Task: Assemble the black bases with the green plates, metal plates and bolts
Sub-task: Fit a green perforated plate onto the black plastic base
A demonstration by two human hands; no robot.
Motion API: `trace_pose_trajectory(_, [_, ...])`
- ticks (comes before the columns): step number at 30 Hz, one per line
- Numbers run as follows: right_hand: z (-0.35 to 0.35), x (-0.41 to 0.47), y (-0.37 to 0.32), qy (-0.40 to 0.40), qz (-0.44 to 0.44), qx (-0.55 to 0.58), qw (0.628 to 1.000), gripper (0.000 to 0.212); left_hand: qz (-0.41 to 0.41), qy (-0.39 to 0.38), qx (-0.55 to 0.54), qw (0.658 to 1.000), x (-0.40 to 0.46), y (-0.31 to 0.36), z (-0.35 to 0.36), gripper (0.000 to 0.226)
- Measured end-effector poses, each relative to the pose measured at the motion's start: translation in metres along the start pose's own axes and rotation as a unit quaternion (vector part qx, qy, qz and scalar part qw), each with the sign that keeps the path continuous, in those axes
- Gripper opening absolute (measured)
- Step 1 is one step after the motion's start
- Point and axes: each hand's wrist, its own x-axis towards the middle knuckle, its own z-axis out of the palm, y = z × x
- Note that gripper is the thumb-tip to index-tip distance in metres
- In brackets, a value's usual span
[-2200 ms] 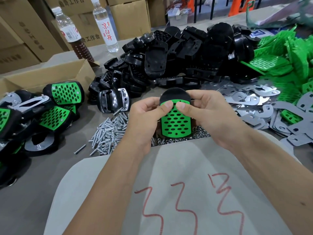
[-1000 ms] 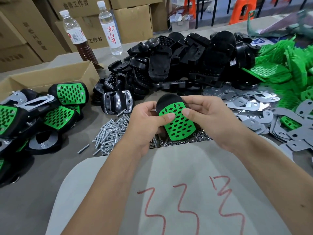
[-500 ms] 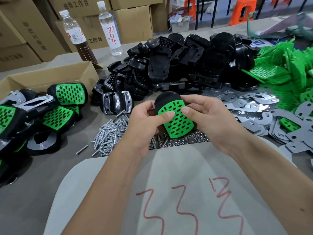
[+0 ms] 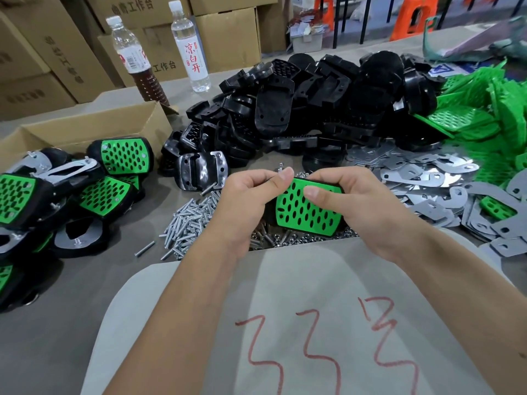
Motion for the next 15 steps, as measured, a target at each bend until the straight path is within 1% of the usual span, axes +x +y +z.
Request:
trace_pose_trajectory(3, [-0.003,0.000,-0.001,-0.017,-0.011,0.002,1.000,0.013,0.000,-0.024,0.029,0.999,-0.001,0.004,-0.002,0.043])
trace_pose_trajectory(5, [-0.005,0.000,-0.001,-0.021,-0.017,-0.007,1.000,0.017,-0.001,-0.042,0.038,0.998,-0.002,0.006,-0.001,0.051])
trace_pose_trajectory(6, [-0.005,0.001,-0.001,-0.023,-0.019,-0.015,0.999,0.019,-0.003,-0.041,0.039,0.998,-0.002,0.006,0.000,0.055])
trace_pose_trajectory(8, [-0.003,0.000,0.000,-0.033,-0.022,-0.031,0.999,0.019,-0.010,-0.010,0.044,0.999,-0.003,0.007,0.004,0.064])
trace_pose_trajectory(9, [-0.002,0.000,0.000,-0.040,-0.024,-0.033,0.998,0.018,-0.011,0.012,0.048,0.999,-0.004,0.008,0.007,0.063])
trace_pose_trajectory(12, [0.003,0.000,0.000,-0.045,-0.036,-0.036,0.998,0.019,-0.020,0.071,0.025,0.997,-0.006,0.010,0.013,0.047])
trace_pose_trajectory(15, [0.004,0.000,-0.003,-0.038,-0.057,-0.048,0.996,0.023,-0.047,0.091,-0.028,0.994,-0.007,0.014,0.016,0.046])
